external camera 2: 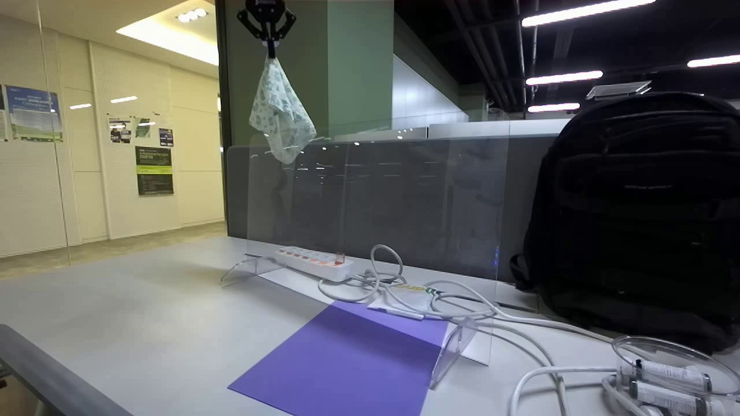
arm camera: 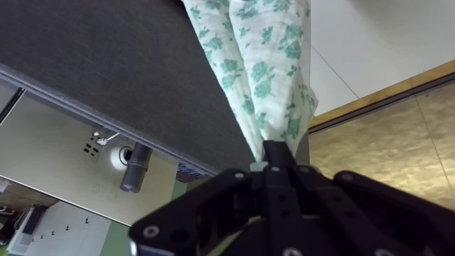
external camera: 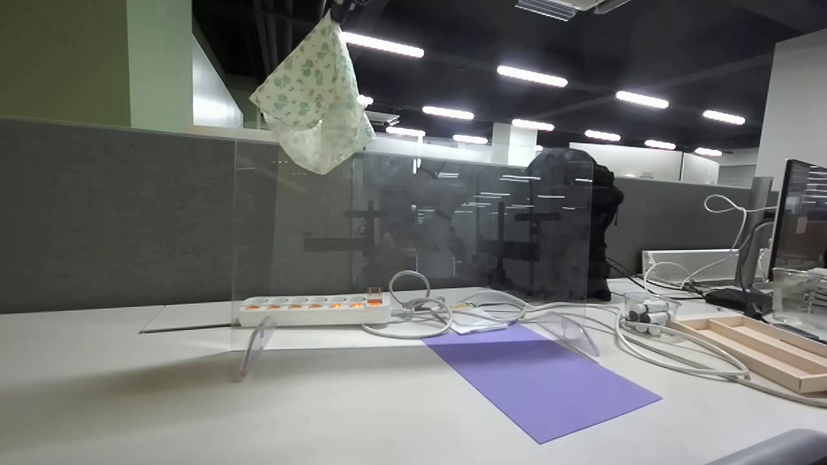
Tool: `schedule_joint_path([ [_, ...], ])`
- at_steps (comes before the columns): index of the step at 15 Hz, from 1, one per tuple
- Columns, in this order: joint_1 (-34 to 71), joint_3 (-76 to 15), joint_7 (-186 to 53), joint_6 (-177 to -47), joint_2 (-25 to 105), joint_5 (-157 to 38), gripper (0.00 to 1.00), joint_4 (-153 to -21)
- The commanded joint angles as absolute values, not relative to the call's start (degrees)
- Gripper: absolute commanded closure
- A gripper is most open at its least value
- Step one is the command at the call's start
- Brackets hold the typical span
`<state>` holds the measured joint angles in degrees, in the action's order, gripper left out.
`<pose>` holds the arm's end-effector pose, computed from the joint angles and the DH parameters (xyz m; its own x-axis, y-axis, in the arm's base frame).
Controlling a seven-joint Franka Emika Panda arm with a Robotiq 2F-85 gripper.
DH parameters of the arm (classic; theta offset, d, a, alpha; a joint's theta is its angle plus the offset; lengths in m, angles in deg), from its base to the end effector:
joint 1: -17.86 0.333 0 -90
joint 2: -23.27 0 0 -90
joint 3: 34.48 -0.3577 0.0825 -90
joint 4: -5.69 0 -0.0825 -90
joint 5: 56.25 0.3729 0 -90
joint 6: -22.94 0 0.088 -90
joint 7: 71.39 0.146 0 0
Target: Hang the cloth on the transparent screen
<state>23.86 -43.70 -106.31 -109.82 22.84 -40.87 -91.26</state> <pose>0.5921 0.1746 0.6668 0.5463 0.5684 0.6152 0.6547 -0.7479 0.1095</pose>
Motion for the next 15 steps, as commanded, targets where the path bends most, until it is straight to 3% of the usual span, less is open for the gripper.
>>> schedule_joint_path([
  [1, 23.54, -41.78, -105.47, -107.19, 21.18, -41.55, 1.0, -91.58],
  [15, 23.13, -39.35, -105.48, -95.85, 18.51, -40.93, 1.0, -97.12],
])
